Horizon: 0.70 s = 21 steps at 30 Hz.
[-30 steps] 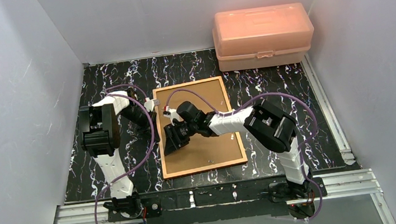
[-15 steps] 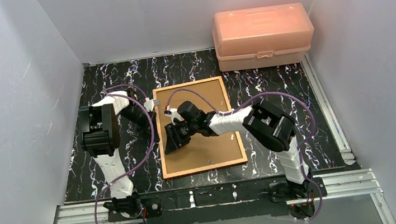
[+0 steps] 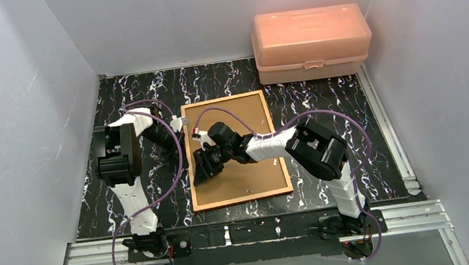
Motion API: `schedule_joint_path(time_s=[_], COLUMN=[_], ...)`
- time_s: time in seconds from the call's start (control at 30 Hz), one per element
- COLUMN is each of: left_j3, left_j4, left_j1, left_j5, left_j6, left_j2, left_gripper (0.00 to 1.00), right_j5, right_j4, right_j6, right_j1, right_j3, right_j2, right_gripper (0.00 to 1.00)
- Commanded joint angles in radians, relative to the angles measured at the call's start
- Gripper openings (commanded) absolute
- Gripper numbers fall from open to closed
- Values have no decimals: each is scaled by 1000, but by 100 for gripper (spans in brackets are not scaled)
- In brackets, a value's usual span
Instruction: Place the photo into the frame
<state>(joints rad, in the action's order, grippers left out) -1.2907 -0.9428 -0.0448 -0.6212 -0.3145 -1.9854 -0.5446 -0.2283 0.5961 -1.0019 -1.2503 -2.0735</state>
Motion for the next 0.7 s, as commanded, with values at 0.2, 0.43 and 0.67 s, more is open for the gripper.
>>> schedule_joint_path(time_s=[0.2,0.43,0.67], left_j3=[27,22,21], left_j4=[48,48,38], left_j1=[-12,-12,-10], left_j5=[-18,-18,-22], left_j6=[-17,-18,-19], left_j2=[33,36,43], left_gripper=[2,2,1], right_j5=[0,-3,-22], right_j4=[-11,-19,7], right_j6=[-12,-31,-73], right_j1=[-18,-16,-3], right_j3=[-53,-77,-18], right_j2=[-50,-65,74], right_gripper=[53,53,54])
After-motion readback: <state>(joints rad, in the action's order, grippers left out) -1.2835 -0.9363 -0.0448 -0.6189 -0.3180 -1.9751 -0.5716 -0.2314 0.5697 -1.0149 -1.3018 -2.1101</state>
